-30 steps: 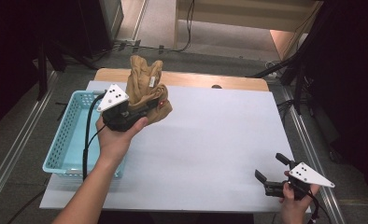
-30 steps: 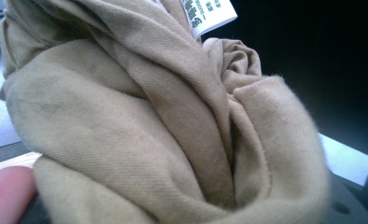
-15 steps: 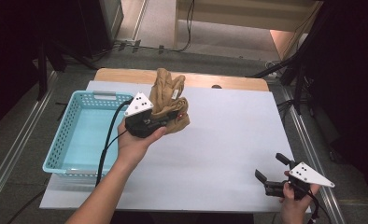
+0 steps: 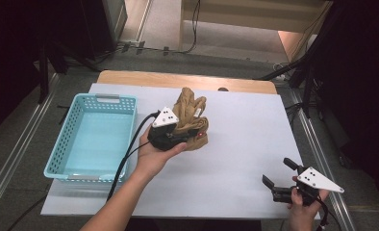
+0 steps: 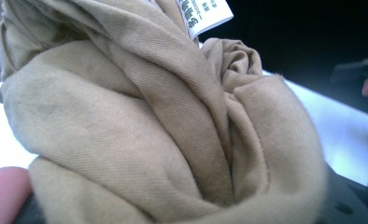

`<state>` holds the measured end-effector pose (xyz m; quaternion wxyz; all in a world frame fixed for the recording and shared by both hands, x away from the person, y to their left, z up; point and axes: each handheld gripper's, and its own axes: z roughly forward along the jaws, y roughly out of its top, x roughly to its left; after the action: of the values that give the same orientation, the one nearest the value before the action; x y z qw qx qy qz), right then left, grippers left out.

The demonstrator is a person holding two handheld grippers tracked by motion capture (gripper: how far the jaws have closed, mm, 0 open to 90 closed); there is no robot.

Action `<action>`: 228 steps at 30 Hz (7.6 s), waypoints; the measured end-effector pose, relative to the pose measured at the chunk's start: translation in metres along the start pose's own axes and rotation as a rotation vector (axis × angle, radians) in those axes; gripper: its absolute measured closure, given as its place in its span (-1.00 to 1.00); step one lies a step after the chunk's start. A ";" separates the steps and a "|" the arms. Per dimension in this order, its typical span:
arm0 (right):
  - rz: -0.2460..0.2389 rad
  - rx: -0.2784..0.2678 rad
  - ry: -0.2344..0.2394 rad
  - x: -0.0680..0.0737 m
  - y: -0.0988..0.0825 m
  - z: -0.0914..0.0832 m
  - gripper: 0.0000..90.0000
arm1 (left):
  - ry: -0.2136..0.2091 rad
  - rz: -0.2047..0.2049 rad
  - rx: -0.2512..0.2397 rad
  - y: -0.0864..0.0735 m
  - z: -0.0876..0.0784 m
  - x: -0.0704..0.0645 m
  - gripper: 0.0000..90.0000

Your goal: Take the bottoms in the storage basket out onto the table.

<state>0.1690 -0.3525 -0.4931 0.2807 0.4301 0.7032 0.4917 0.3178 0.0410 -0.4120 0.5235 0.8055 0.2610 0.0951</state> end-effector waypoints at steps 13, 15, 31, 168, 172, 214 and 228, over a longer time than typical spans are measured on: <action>-0.002 0.009 0.007 0.002 0.000 0.003 -1.00 | -0.043 0.018 0.182 -0.029 0.038 -0.010 0.27; -0.002 0.009 0.007 0.002 0.000 0.003 -1.00 | -0.051 0.018 0.211 -0.035 0.043 -0.010 0.24; 0.000 0.014 0.011 0.001 -0.001 0.005 -1.00 | -0.011 0.059 0.335 -0.056 0.058 -0.024 -0.52; 0.025 0.035 -0.019 0.006 -0.010 0.011 -1.00 | 0.463 -0.263 -0.061 -0.206 -0.255 0.006 1.00; 0.025 0.035 -0.019 0.005 -0.010 0.011 -1.00 | 0.477 -0.279 -0.040 -0.209 -0.250 0.012 1.00; 0.031 0.033 -0.018 0.001 -0.011 0.012 -1.00 | 0.510 -0.296 -0.029 -0.194 -0.227 0.045 1.00; 0.053 0.026 -0.010 -0.004 -0.012 0.011 -1.00 | 0.492 -0.310 -0.050 -0.187 -0.221 0.057 1.00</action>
<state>0.1755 -0.3527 -0.5084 0.2656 0.4548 0.6962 0.4877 0.2118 0.3055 -0.4900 0.4727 0.6954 0.4977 0.2128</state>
